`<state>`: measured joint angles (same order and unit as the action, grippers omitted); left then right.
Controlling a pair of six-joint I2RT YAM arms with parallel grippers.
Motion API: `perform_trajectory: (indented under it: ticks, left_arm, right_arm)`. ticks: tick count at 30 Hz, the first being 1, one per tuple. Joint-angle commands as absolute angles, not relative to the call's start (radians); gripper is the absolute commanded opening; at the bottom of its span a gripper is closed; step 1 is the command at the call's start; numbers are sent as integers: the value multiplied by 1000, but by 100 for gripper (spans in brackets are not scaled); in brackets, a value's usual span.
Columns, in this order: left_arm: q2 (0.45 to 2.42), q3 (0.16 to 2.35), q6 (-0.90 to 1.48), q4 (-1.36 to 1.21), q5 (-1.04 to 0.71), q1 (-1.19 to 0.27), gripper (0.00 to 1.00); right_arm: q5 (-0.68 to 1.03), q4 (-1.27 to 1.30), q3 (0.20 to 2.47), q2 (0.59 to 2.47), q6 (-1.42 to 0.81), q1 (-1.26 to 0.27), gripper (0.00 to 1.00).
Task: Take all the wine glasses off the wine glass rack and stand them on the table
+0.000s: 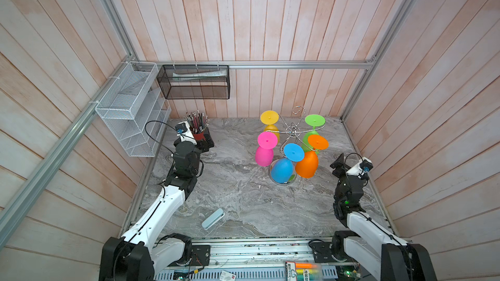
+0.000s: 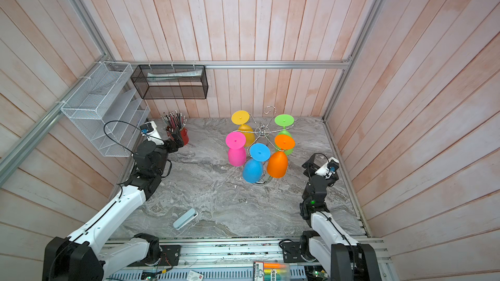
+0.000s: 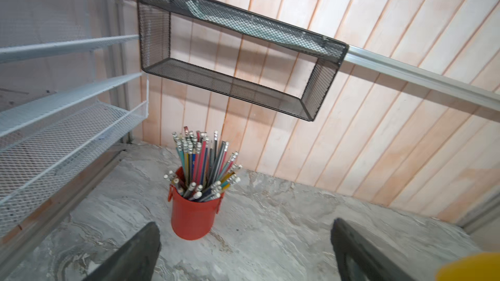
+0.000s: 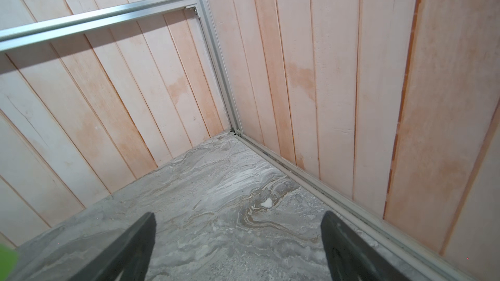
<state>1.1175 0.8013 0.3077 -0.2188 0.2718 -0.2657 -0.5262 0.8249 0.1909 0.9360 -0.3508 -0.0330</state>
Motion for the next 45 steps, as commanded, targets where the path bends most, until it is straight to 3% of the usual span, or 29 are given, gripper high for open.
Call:
perform_trajectory:
  ticks: [1, 7, 11, 22, 32, 39, 45]
  left_arm:
    - [1096, 828, 416, 11, 217, -307, 100]
    - [1055, 767, 568, 125, 65, -348, 100]
    - [1061, 717, 643, 160, -66, -359, 99]
    - [1131, 556, 791, 11, -347, -394, 77]
    - [1293, 503, 870, -219, -388, -508, 53]
    - [1458, 551, 904, -326, -380, -574, 30]
    - [1556, 589, 934, -400, -370, -601, 29]
  right_arm:
    - [-538, 577, 203, 868, -532, -27, 95]
    - [-352, 305, 228, 779, -783, -21, 89]
    - [-162, 263, 222, 774, -902, -22, 83]
    - [240, 332, 193, 884, -1068, -39, 69]
    - [325, 460, 204, 1061, -1147, -147, 62]
    - [376, 606, 215, 1220, -1197, -223, 44]
    - [385, 673, 226, 1289, -1233, -277, 37]
